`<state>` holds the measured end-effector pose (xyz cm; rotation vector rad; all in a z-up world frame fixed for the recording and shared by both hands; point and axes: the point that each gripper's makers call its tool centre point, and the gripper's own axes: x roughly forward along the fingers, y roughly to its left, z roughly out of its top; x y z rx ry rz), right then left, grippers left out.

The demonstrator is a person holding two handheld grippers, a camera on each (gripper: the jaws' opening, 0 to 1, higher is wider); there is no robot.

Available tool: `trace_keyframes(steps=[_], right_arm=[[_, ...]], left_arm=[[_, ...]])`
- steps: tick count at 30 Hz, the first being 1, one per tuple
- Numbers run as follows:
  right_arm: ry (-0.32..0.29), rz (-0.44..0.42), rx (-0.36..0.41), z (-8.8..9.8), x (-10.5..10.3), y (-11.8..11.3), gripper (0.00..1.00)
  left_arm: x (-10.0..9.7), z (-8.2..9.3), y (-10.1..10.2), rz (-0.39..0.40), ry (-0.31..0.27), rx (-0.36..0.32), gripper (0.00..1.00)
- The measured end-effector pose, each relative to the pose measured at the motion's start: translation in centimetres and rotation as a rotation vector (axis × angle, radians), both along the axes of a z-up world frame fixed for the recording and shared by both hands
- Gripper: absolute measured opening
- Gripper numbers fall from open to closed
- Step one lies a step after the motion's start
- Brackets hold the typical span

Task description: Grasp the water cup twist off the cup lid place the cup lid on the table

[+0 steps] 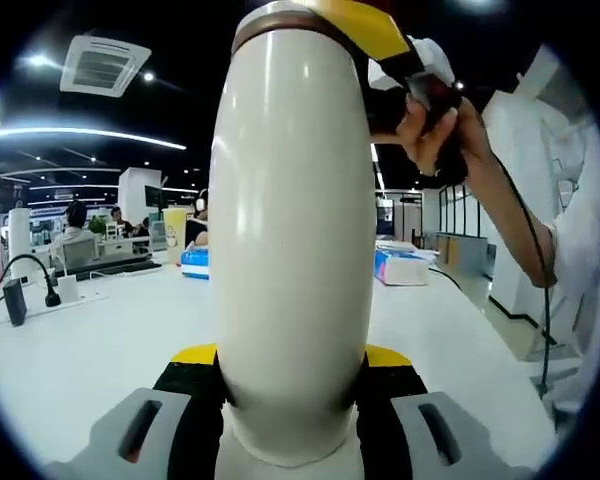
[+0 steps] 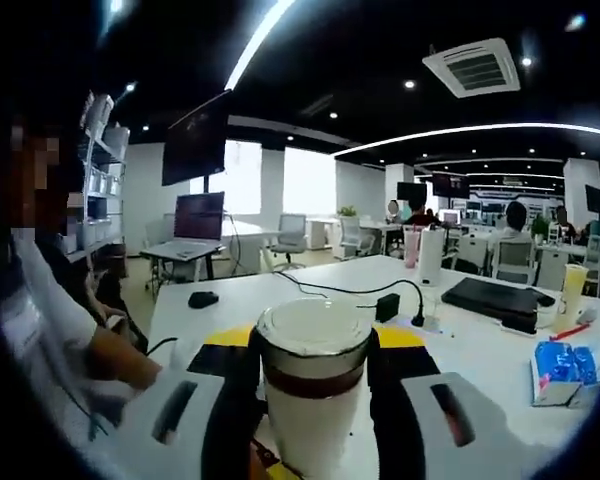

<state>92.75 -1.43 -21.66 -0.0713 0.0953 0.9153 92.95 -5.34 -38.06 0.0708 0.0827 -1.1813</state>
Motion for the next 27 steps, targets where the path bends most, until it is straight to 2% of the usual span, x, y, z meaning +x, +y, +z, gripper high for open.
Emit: trace_keyframes(steps=[12, 19, 27], right_arm=[[0.03, 0.099, 0.027, -0.36, -0.33, 0.25, 0.45], [0.054, 0.197, 0.049, -0.5, -0.65, 0.26, 0.45], [0.056, 0.294, 0.019, -0.65, -0.97, 0.5, 0.45]], left_arm=[[-0.05, -0.09, 0.04, -0.001, 0.006, -0.002, 0.52], [-0.13, -0.14, 0.03, 0.0, -0.001, 0.001, 0.52], [-0.15, -0.16, 0.01, -0.001, -0.003, 0.002, 0.52]])
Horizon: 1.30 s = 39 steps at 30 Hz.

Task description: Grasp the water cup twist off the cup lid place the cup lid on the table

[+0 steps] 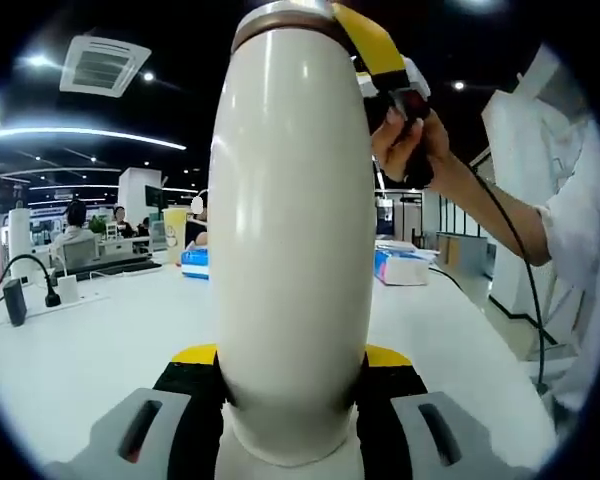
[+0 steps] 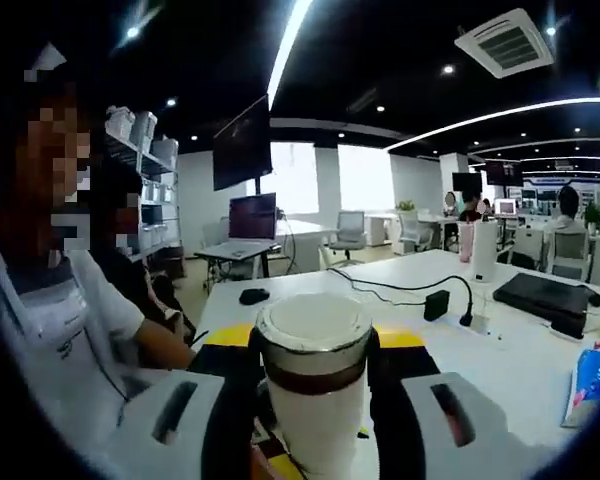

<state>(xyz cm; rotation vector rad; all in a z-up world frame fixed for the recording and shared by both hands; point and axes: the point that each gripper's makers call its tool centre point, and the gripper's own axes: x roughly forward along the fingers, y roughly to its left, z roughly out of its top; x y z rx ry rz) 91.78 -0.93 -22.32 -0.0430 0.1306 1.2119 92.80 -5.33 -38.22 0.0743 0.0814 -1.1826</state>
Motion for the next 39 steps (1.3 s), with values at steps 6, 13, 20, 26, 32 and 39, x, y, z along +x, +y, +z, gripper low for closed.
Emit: trace_keyframes(steps=[6, 13, 20, 26, 32, 39], right_arm=[[0.024, 0.043, 0.014, 0.0, -0.1, 0.0, 0.45], [-0.011, -0.009, -0.038, -0.1, -0.2, -0.1, 0.46], [-0.041, -0.185, -0.055, 0.3, -0.6, -0.4, 0.56], [-0.09, -0.427, -0.039, 1.3, -0.5, -1.3, 0.64], [-0.082, -0.629, 0.036, 0.7, 0.2, -1.8, 0.64], [-0.172, -0.818, 0.069, 1.2, 0.0, -1.6, 0.66]], left_arm=[[0.0, 0.0, 0.0, 0.0, -0.002, 0.003, 0.52], [0.0, 0.0, 0.0, -0.002, 0.0, 0.006, 0.52], [-0.1, 0.0, -0.1, -0.006, -0.003, 0.007, 0.52], [-0.2, 0.0, -0.1, -0.005, -0.002, 0.007, 0.52], [-0.2, 0.0, -0.2, -0.005, -0.002, 0.008, 0.52], [-0.3, 0.0, -0.2, -0.006, -0.002, 0.008, 0.52]])
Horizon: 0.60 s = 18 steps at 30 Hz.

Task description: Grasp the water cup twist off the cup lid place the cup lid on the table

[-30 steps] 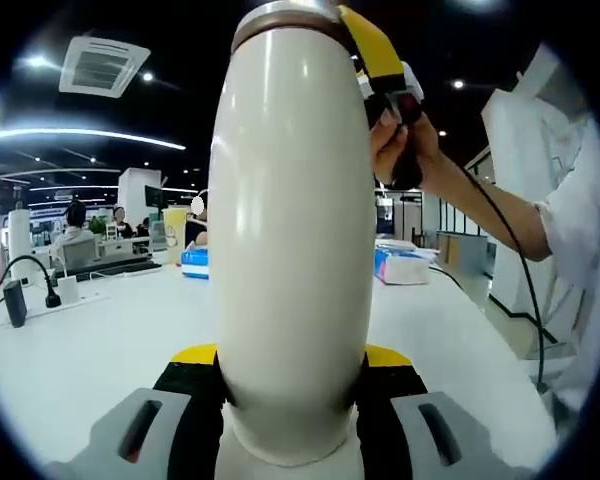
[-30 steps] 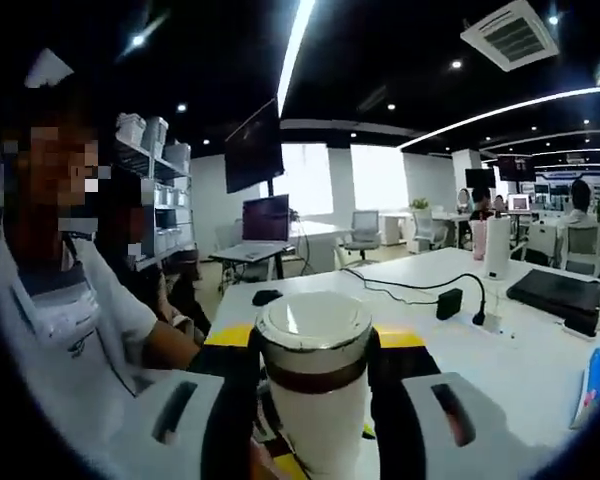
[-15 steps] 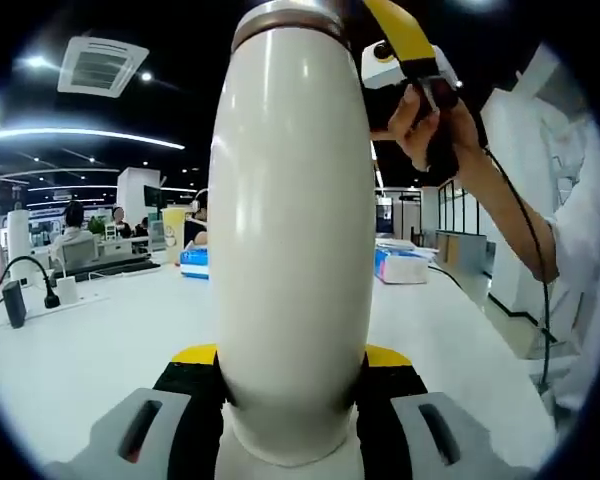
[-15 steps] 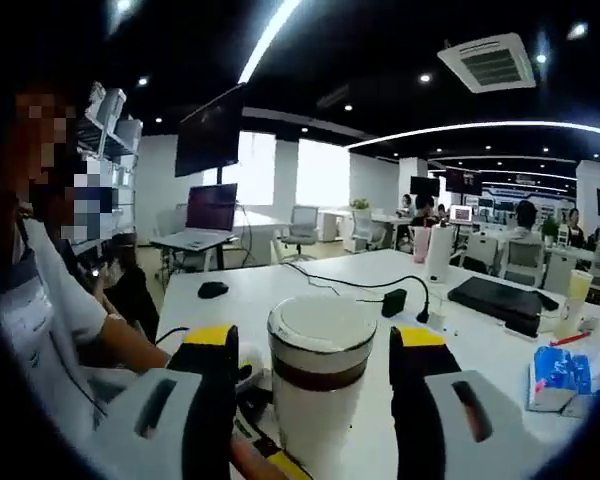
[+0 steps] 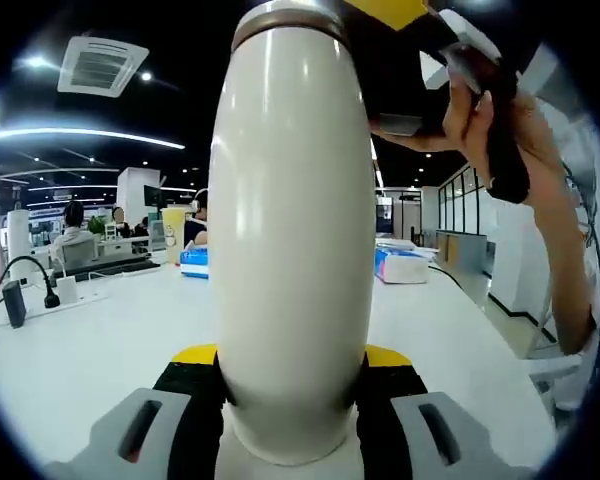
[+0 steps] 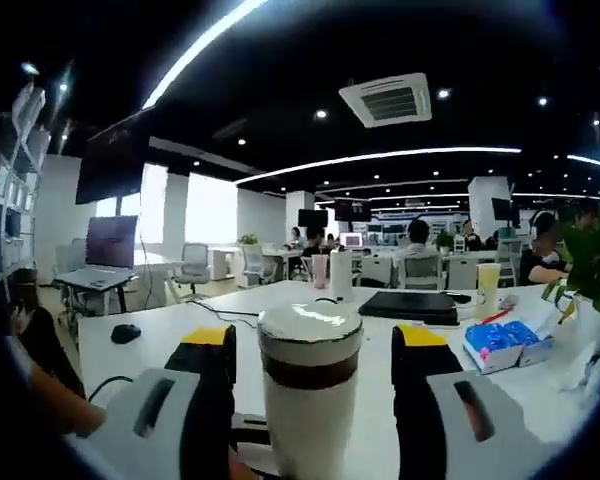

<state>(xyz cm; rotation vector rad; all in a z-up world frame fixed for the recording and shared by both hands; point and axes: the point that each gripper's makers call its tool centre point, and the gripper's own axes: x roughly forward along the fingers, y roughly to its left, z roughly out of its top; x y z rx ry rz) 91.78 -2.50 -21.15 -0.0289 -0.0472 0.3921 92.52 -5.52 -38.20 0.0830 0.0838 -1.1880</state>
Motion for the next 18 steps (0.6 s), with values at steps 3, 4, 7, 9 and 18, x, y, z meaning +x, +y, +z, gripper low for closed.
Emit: trace_keyframes(steps=[3, 4, 7, 9, 18], right_arm=[[-0.014, -0.024, 0.023, 0.3, 0.2, 0.8, 0.66], [-0.021, -0.041, 0.02, 0.4, 0.3, 0.9, 0.66], [-0.043, -0.101, 0.016, 0.8, 0.5, 0.5, 0.66], [-0.057, -0.123, 0.013, 1.1, 0.5, 0.3, 0.64], [-0.075, -0.167, 0.013, 1.3, 0.8, 0.4, 0.56]], left_arm=[[0.0, 0.0, 0.0, 0.0, 0.0, 0.0, 0.52], [0.0, 0.0, 0.0, 0.001, 0.0, 0.0, 0.52], [0.0, 0.0, 0.0, 0.0, 0.0, 0.001, 0.52], [0.0, 0.0, 0.0, 0.0, 0.0, 0.001, 0.52], [0.1, 0.0, -0.1, 0.001, 0.0, 0.001, 0.52]])
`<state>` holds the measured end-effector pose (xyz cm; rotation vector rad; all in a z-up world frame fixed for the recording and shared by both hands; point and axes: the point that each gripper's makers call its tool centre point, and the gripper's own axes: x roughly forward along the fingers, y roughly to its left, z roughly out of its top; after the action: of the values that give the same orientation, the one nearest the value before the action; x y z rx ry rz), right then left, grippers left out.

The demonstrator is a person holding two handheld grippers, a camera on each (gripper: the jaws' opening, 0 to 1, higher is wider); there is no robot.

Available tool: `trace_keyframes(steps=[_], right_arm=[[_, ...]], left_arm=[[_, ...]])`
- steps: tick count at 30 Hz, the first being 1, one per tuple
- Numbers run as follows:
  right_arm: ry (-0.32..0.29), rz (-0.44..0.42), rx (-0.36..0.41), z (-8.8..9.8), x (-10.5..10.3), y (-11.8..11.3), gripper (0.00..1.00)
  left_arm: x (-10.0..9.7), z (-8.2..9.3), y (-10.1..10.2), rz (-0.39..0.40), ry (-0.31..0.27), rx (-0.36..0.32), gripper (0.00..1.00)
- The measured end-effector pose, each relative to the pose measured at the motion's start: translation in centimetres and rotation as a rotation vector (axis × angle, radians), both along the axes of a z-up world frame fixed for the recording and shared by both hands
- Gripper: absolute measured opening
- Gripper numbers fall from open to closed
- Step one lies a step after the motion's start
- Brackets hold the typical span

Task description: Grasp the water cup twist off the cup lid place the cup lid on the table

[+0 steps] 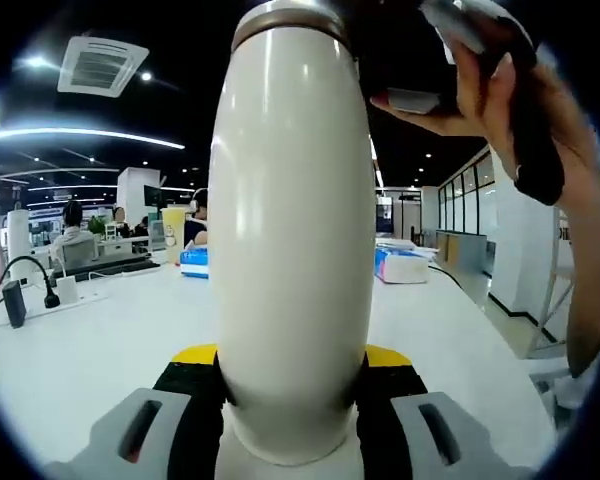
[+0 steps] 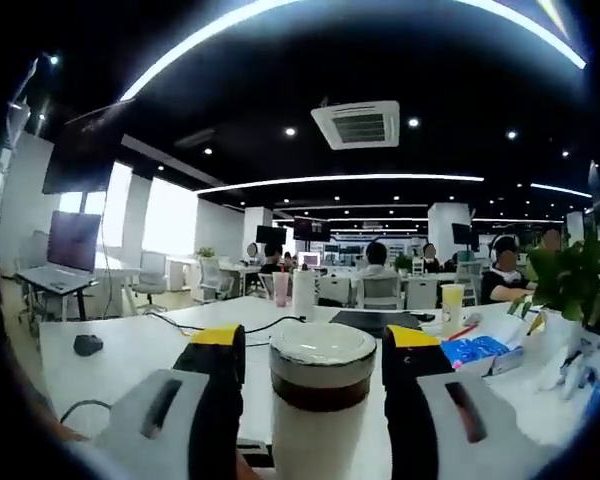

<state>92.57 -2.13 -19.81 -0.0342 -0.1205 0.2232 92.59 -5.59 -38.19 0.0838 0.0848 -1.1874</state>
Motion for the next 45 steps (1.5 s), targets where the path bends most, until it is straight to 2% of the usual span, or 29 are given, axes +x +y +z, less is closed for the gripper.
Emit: trace_keyframes(steps=[9, 17, 37, 45], right_arm=[[0.011, -0.012, 0.01, -0.22, 0.11, -0.57, 0.45], [0.025, 0.021, 0.006, -0.36, 0.22, -0.58, 0.45], [0.085, 0.245, -0.031, -0.54, 0.24, -0.33, 0.45], [0.109, 0.304, -0.049, -0.67, 0.01, -0.14, 0.45]], left_arm=[[0.03, 0.0, -0.01, 0.0, 0.0, 0.0, 0.52], [0.07, -0.01, -0.05, -0.001, 0.0, -0.001, 0.52], [0.03, -0.1, -0.02, 0.002, -0.004, 0.002, 0.52], [-0.01, -0.13, 0.01, 0.003, -0.005, 0.004, 0.52]])
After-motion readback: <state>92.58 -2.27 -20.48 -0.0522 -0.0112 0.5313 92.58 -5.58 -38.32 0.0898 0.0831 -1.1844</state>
